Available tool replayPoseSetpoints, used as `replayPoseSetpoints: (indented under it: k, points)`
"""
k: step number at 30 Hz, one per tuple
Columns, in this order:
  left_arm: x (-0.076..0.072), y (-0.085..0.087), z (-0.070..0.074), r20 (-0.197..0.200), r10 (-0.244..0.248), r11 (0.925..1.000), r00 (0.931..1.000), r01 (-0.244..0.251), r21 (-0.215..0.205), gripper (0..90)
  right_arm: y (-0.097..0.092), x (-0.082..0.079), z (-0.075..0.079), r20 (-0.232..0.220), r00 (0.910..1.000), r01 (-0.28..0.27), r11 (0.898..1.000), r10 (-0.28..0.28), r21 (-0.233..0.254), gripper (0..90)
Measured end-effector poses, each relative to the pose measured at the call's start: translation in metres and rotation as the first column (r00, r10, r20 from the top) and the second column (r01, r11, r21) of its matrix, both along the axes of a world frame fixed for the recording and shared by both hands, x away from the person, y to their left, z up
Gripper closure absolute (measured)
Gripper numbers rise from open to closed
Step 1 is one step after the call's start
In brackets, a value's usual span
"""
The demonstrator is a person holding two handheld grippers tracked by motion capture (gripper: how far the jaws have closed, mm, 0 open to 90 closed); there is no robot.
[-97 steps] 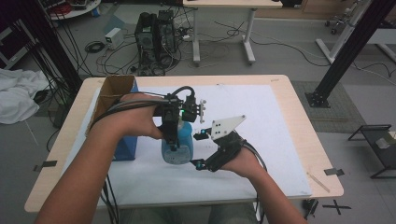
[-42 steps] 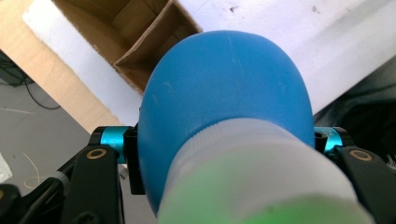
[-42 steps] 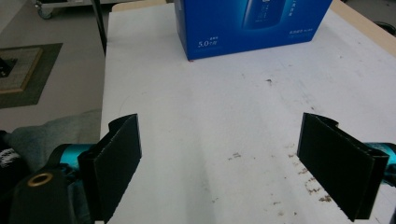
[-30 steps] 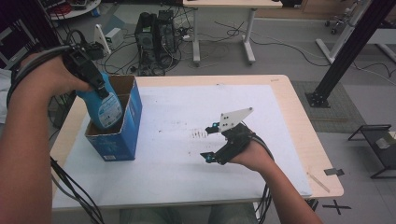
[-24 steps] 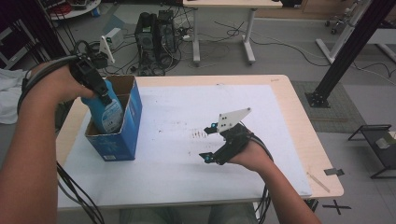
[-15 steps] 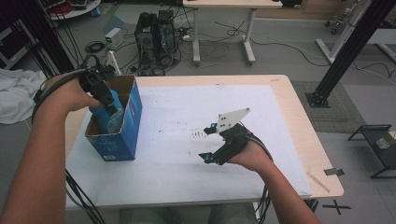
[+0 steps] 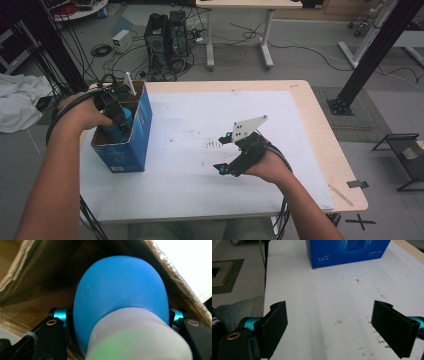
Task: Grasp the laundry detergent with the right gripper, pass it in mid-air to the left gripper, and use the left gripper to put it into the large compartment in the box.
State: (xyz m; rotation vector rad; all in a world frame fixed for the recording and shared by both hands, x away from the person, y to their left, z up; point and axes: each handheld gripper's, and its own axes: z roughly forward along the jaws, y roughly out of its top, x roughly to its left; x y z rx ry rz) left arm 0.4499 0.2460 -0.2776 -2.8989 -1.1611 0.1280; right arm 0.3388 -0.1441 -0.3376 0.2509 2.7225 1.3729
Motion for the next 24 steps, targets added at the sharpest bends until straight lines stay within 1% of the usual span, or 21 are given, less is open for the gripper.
replayPoseSetpoints:
  k: [1, 4, 5, 6, 9, 10, 11, 13, 14, 15, 16, 17, 19, 20, 21, 22, 23, 24]
  points:
    - [-0.0001, 0.0001, -0.0018, -0.003, -0.002, 1.0000, 1.0000, 0.002, -0.005, 38.8, 0.0004, 0.0001, -0.0002, -0.001, 1.0000, 0.000, 1.000, 0.000, -0.002, 12.9]
    - [-0.0003, 0.0014, -0.0057, -0.003, -0.008, 1.0000, 1.0000, 0.008, 0.002, 38.8, 0.0009, 0.0002, -0.0005, -0.003, 1.0000, 0.000, 1.000, 0.000, -0.004, 12.9]
    - [-0.0005, 0.0015, -0.0061, 0.005, -0.016, 0.9998, 0.9999, 0.016, 0.010, 38.8, 0.0013, 0.0003, -0.0008, -0.006, 1.0000, -0.003, 1.000, 0.003, -0.004, 12.9]
    - [-0.0006, 0.0018, -0.0075, -0.008, -0.022, 0.9997, 0.9997, 0.022, 0.004, 38.8, 0.0015, 0.0004, -0.0009, -0.004, 1.0000, -0.003, 1.000, 0.003, -0.004, 12.9]
    - [-0.0016, 0.0019, -0.0104, -0.011, -0.021, 0.9998, 0.9997, 0.021, -0.004, 38.7, 0.0024, 0.0008, -0.0012, -0.004, 1.0000, -0.003, 1.000, 0.003, -0.006, 12.9]
    - [-0.0014, 0.0023, -0.0105, -0.002, -0.028, 0.9996, 0.9996, 0.028, -0.006, 38.7, 0.0028, 0.0011, -0.0016, -0.003, 1.0000, -0.003, 1.000, 0.003, -0.005, 12.9]
    - [-0.0014, 0.0024, -0.0102, 0.005, -0.029, 0.9996, 0.9996, 0.029, 0.001, 38.7, 0.0033, 0.0011, -0.0019, -0.005, 1.0000, -0.003, 1.000, 0.003, -0.005, 12.9]
    - [-0.0010, 0.0030, -0.0104, -0.005, -0.031, 0.9995, 0.9995, 0.031, -0.007, 38.6, 0.0041, 0.0010, -0.0022, -0.006, 1.0000, -0.003, 1.000, 0.002, -0.008, 12.9]
    - [-0.0015, 0.0031, -0.0108, -0.005, -0.022, 0.9996, 0.9997, 0.022, -0.015, 38.4, 0.0046, 0.0013, -0.0024, -0.003, 1.0000, -0.006, 1.000, 0.006, -0.008, 12.9]
    - [-0.0014, 0.0032, -0.0104, 0.005, -0.028, 0.9996, 0.9996, 0.028, -0.008, 38.4, 0.0048, 0.0012, -0.0024, -0.002, 1.0000, -0.008, 1.000, 0.007, -0.007, 13.0]
    - [-0.0016, 0.0034, -0.0108, -0.004, -0.022, 0.9997, 0.9998, 0.022, -0.014, 38.2, 0.0047, 0.0009, -0.0021, -0.004, 1.0000, -0.005, 1.000, 0.005, -0.008, 12.9]
    - [-0.0013, 0.0036, -0.0107, 0.004, -0.026, 0.9996, 0.9996, 0.026, -0.010, 37.6, 0.0046, 0.0007, -0.0020, -0.004, 1.0000, -0.005, 1.000, 0.005, -0.006, 13.0]
    - [-0.0020, 0.0035, -0.0101, 0.016, -0.020, 0.9998, 0.9997, 0.020, -0.009, 33.0, 0.0043, 0.0006, -0.0016, -0.004, 1.0000, -0.005, 1.000, 0.005, -0.005, 13.0]
    - [-0.0021, 0.0038, -0.0095, 0.011, -0.020, 0.9997, 0.9997, 0.021, -0.013, 33.0, 0.0043, 0.0003, -0.0016, -0.003, 1.0000, -0.002, 1.000, 0.002, -0.003, 13.0]
    - [-0.0030, 0.0033, -0.0092, 0.005, -0.008, 0.9998, 1.0000, 0.008, -0.017, 33.0, 0.0042, 0.0000, -0.0013, -0.002, 1.0000, -0.001, 1.000, 0.001, -0.002, 12.9]
    - [-0.0032, 0.0032, -0.0092, 0.002, -0.013, 0.9998, 0.9999, 0.013, -0.017, 33.0, 0.0042, -0.0002, -0.0012, -0.001, 1.0000, -0.001, 1.000, 0.001, -0.002, 13.0]
    - [-0.0032, 0.0031, -0.0089, 0.008, -0.024, 0.9997, 0.9997, 0.024, -0.010, 33.0, 0.0041, -0.0004, -0.0011, 0.001, 1.0000, -0.006, 1.000, 0.006, -0.001, 13.0]
    - [-0.0036, 0.0029, -0.0086, 0.013, -0.022, 0.9997, 0.9997, 0.022, -0.004, 33.0, 0.0041, -0.0010, -0.0010, 0.001, 1.0000, -0.003, 1.000, 0.003, 0.000, 13.0]
